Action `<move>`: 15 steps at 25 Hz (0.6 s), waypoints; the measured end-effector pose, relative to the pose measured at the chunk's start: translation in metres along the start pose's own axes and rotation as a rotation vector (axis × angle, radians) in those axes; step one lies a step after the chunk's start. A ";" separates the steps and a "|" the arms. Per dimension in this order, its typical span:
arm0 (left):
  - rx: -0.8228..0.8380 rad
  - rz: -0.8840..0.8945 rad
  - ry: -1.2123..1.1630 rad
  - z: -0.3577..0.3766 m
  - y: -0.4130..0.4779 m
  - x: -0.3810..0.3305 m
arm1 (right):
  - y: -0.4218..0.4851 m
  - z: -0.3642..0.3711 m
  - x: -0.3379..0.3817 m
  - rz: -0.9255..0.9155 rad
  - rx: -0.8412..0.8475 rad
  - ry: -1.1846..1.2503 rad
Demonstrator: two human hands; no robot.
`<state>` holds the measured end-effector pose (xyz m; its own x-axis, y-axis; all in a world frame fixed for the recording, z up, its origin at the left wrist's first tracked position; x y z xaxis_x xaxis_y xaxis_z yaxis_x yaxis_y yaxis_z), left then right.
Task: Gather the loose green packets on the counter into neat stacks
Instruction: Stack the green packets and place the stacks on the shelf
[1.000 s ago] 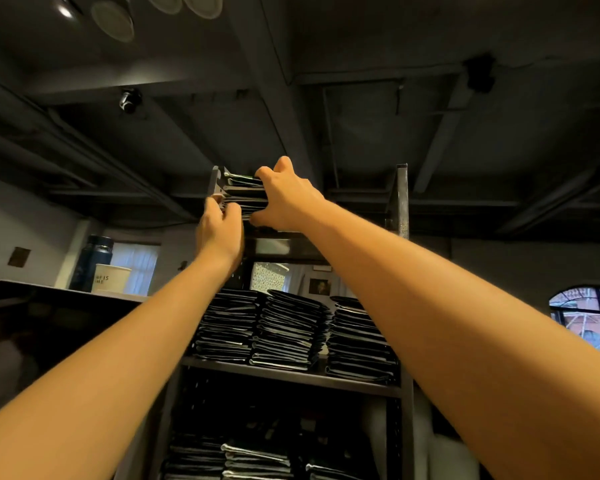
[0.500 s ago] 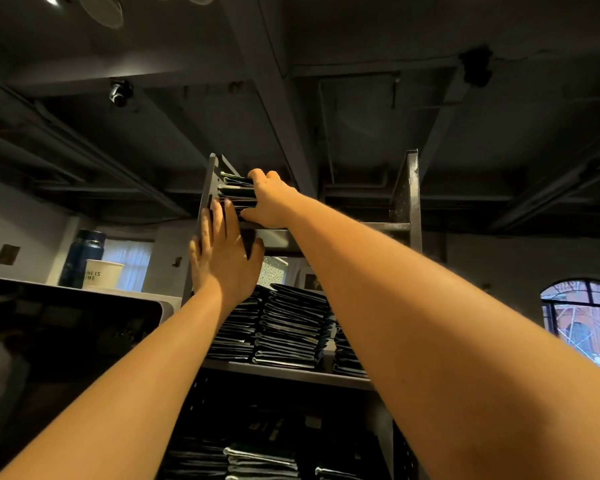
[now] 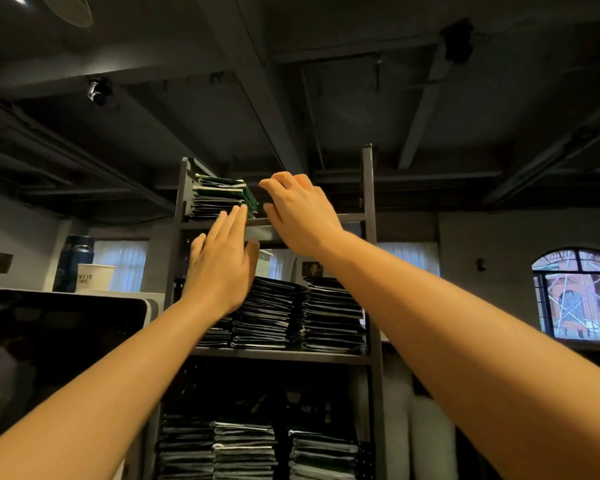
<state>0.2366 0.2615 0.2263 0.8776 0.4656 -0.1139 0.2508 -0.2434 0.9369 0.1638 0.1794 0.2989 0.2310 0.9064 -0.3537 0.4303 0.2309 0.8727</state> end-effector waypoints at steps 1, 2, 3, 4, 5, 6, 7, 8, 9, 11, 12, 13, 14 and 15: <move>0.003 0.039 -0.021 -0.004 -0.005 -0.009 | -0.012 -0.009 -0.003 -0.009 -0.023 -0.004; 0.013 0.076 -0.026 -0.008 -0.012 -0.020 | -0.026 -0.019 -0.006 -0.016 -0.029 -0.014; 0.033 0.108 -0.025 -0.011 -0.018 -0.030 | -0.040 -0.027 -0.010 -0.023 -0.024 -0.023; 0.063 0.133 -0.024 -0.012 -0.025 -0.039 | -0.054 -0.035 -0.014 -0.024 -0.008 -0.028; 0.103 0.153 -0.023 -0.012 -0.033 -0.048 | -0.068 -0.042 -0.019 -0.021 0.015 -0.029; 0.148 0.175 -0.013 -0.011 -0.040 -0.058 | -0.082 -0.049 -0.024 -0.016 0.043 -0.026; 0.190 0.202 0.001 -0.009 -0.049 -0.068 | -0.097 -0.054 -0.029 -0.007 0.076 -0.022; 0.221 0.239 0.014 -0.007 -0.057 -0.078 | -0.110 -0.059 -0.034 0.007 0.112 -0.019; 0.248 0.279 0.021 -0.004 -0.065 -0.089 | -0.123 -0.062 -0.038 0.027 0.151 -0.018; 0.317 0.337 0.016 0.002 -0.080 -0.107 | -0.150 -0.067 -0.048 0.054 0.237 -0.028; 0.356 0.360 0.005 0.005 -0.088 -0.117 | -0.166 -0.069 -0.053 0.065 0.289 -0.038; 0.388 0.381 -0.009 0.008 -0.094 -0.126 | -0.180 -0.071 -0.059 0.076 0.340 -0.046; 0.418 0.396 -0.029 0.011 -0.100 -0.136 | -0.195 -0.072 -0.064 0.090 0.393 -0.056; 0.449 0.401 -0.055 0.013 -0.107 -0.144 | -0.210 -0.073 -0.069 0.103 0.442 -0.068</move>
<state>0.0885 0.2091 0.1384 0.9563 0.2216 0.1910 0.0336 -0.7317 0.6808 -0.0061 0.0945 0.1645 0.3425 0.8879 -0.3071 0.7296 -0.0455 0.6824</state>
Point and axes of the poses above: each hand's wrist, its own y-axis towards the middle knuckle, its own z-axis out of the palm, x = y × z, the point moved 5 cm from there along y, towards the middle knuckle, and after that the axes turned 4 degrees about z, right-handed, at the moved point
